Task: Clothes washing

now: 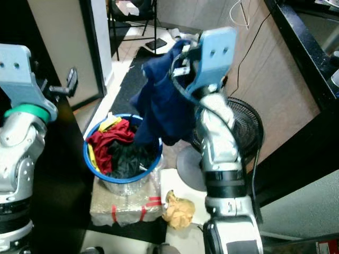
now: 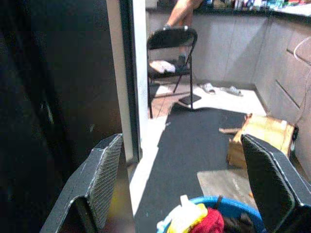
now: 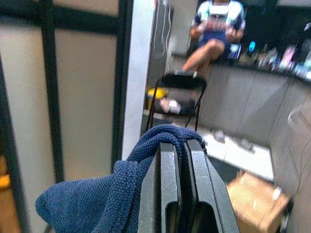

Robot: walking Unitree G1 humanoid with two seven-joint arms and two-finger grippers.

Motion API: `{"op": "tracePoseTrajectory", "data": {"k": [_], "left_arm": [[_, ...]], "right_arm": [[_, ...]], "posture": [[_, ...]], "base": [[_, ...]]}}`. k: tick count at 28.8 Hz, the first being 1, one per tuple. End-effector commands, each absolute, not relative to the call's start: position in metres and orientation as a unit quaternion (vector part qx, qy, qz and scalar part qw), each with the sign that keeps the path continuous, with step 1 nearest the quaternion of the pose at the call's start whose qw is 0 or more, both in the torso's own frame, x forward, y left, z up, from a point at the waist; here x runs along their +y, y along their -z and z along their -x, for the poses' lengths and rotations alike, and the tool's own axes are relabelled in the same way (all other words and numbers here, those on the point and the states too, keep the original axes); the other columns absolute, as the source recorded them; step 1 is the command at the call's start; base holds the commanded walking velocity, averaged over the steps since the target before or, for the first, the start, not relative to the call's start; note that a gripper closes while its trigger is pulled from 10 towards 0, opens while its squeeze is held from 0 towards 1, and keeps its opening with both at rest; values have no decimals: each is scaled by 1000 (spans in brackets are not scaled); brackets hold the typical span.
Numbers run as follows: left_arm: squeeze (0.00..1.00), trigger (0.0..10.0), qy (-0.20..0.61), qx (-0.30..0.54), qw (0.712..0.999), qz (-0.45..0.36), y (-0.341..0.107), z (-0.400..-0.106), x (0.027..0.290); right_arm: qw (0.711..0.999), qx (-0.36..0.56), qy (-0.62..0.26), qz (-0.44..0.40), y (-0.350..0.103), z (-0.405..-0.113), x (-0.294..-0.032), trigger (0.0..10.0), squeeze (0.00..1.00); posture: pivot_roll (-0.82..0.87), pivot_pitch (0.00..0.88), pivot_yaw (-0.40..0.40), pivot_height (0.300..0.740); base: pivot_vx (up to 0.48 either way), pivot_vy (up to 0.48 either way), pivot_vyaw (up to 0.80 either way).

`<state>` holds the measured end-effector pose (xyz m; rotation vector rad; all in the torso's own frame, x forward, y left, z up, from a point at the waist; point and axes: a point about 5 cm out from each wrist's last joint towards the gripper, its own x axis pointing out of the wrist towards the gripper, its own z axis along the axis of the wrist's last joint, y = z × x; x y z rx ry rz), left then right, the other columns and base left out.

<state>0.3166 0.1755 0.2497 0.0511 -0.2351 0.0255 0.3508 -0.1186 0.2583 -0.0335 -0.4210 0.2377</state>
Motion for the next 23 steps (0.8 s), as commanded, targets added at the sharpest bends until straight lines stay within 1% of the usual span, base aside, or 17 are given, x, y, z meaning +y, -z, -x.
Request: {"op": "tracePoseTrajectory", "data": {"k": [1,2,3,6,23], "left_arm": [[0,10000,-6,-97,995,-23,-239,-315,173],[0,10000,3,-88,996,-26,-232,-312,170],[0,10000,3,-88,996,-26,-232,-312,170],[0,10000,19,-70,997,-34,-218,-305,161],[0,10000,22,-79,996,-30,-221,-305,153]], "right_arm": [[969,-220,-115,20,-257,-347,-118,10000,0],[971,-204,-120,19,-245,-344,-115,10000,0],[971,-204,-120,19,-245,-344,-115,10000,0],[976,-171,-132,16,-220,-334,-108,10000,0],[975,-173,-140,22,-219,-329,-104,10000,0]], "posture": [[62,57,-51,740],[61,59,-52,740],[61,59,-52,740],[55,67,-51,740],[50,72,-53,740]], "base": [[0,0,0],[0,0,0],[0,0,0],[0,0,0],[0,0,0]]}}
